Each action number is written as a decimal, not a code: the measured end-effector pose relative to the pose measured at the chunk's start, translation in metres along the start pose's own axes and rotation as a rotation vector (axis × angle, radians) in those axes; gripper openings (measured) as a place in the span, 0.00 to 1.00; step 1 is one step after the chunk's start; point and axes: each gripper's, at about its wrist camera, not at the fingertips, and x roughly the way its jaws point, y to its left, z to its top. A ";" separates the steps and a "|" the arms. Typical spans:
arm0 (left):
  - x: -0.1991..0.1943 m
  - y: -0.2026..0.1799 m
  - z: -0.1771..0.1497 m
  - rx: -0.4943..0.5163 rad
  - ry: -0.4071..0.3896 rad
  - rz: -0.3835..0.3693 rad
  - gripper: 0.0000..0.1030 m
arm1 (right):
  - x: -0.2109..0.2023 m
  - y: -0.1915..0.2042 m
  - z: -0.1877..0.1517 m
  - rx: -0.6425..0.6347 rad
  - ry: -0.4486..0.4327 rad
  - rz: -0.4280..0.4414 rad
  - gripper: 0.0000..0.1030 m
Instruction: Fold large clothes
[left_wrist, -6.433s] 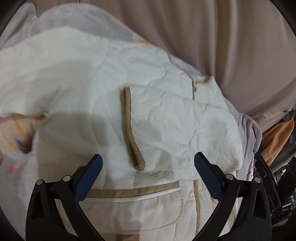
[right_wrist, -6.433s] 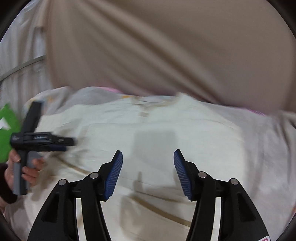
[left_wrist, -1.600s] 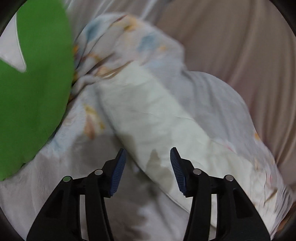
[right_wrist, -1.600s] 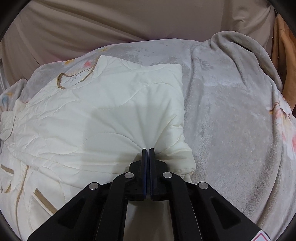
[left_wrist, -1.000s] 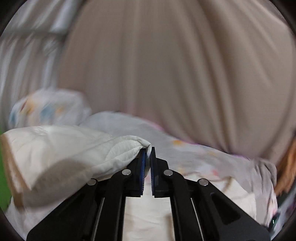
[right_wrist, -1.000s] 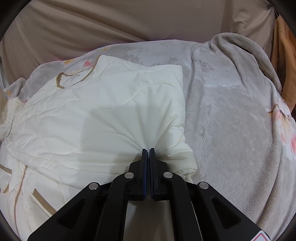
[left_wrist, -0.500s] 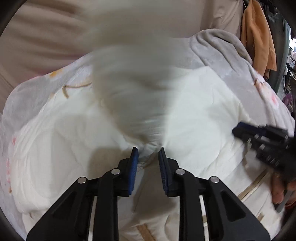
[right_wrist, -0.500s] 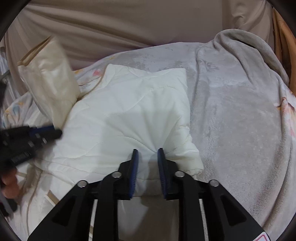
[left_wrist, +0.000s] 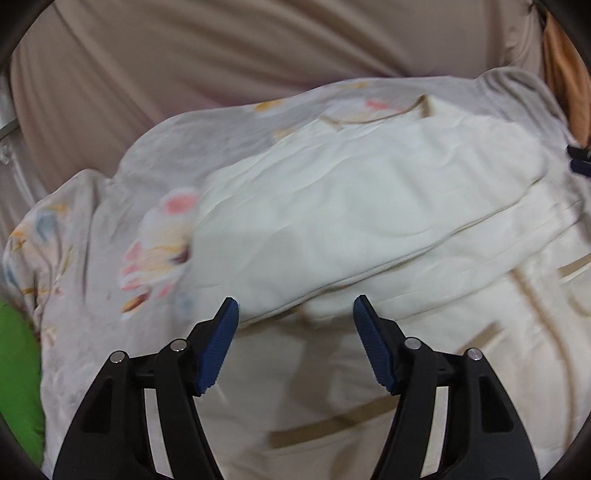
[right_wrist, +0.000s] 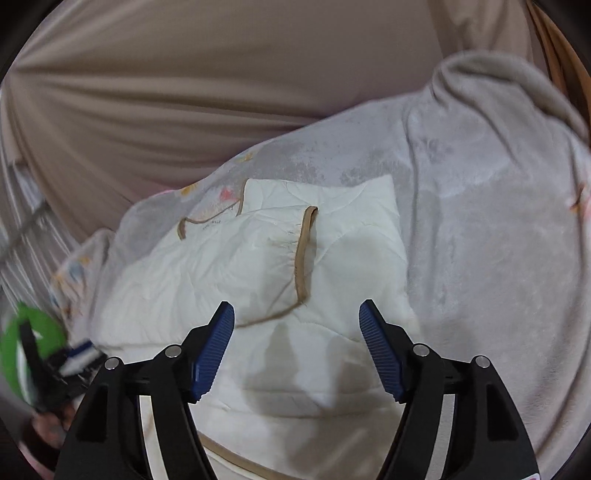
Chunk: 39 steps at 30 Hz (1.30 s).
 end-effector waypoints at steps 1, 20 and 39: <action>0.004 0.006 -0.003 0.000 0.001 0.019 0.62 | 0.009 -0.001 0.005 0.027 0.027 0.016 0.67; 0.032 0.055 -0.022 -0.203 0.065 0.042 0.08 | 0.035 0.021 -0.036 -0.129 0.171 -0.100 0.08; -0.028 0.076 0.067 -0.357 -0.147 -0.194 0.41 | 0.027 0.022 0.039 -0.120 0.050 -0.138 0.66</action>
